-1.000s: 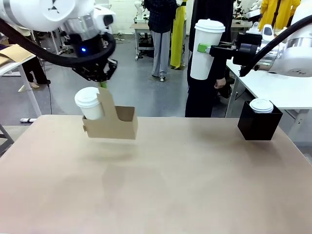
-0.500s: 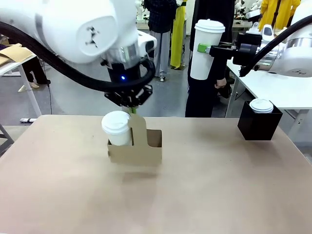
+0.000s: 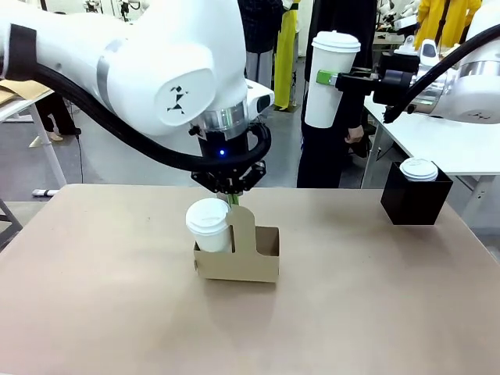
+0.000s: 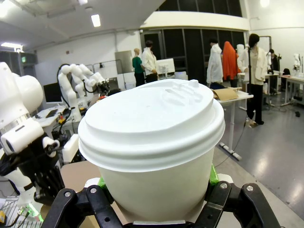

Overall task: Pour a drink into a cup and package it in a carrier.
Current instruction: Position the Cup Carrier in the center of the table.

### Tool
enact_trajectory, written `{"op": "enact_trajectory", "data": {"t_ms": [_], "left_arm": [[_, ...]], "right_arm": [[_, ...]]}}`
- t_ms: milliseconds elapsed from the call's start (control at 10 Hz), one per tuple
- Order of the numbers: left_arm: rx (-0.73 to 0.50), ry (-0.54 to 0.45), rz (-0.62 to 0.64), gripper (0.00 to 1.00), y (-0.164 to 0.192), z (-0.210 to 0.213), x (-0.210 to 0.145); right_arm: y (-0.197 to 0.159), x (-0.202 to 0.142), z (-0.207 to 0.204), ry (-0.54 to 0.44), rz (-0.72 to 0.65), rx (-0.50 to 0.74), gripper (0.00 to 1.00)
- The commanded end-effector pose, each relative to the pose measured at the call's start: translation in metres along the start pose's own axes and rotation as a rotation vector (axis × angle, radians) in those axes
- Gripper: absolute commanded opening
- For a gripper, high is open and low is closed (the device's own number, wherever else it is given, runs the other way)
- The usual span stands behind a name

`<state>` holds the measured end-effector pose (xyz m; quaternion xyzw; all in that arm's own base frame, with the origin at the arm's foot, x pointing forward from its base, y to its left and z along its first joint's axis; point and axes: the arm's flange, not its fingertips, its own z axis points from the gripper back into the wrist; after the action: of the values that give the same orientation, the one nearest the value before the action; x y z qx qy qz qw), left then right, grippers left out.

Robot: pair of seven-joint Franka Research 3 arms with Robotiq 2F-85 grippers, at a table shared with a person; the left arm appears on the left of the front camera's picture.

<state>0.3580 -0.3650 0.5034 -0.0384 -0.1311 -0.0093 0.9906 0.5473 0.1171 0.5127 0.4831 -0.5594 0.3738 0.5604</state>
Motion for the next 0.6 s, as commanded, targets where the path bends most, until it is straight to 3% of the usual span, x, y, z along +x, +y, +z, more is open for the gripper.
{"op": "enact_trajectory", "data": {"t_ms": [0, 500], "left_arm": [[0.029, -0.008, 0.003, 0.02, -0.0093, -0.0125, -0.0034], [0.006, 0.019, -0.018, 0.02, -0.0078, -0.0118, -0.0042]], "right_arm": [[0.0024, 0.0028, -0.0010, -0.027, 0.018, -0.005, 0.81], [0.0024, 0.0028, -0.0010, -0.027, 0.018, -0.005, 0.81]]}}
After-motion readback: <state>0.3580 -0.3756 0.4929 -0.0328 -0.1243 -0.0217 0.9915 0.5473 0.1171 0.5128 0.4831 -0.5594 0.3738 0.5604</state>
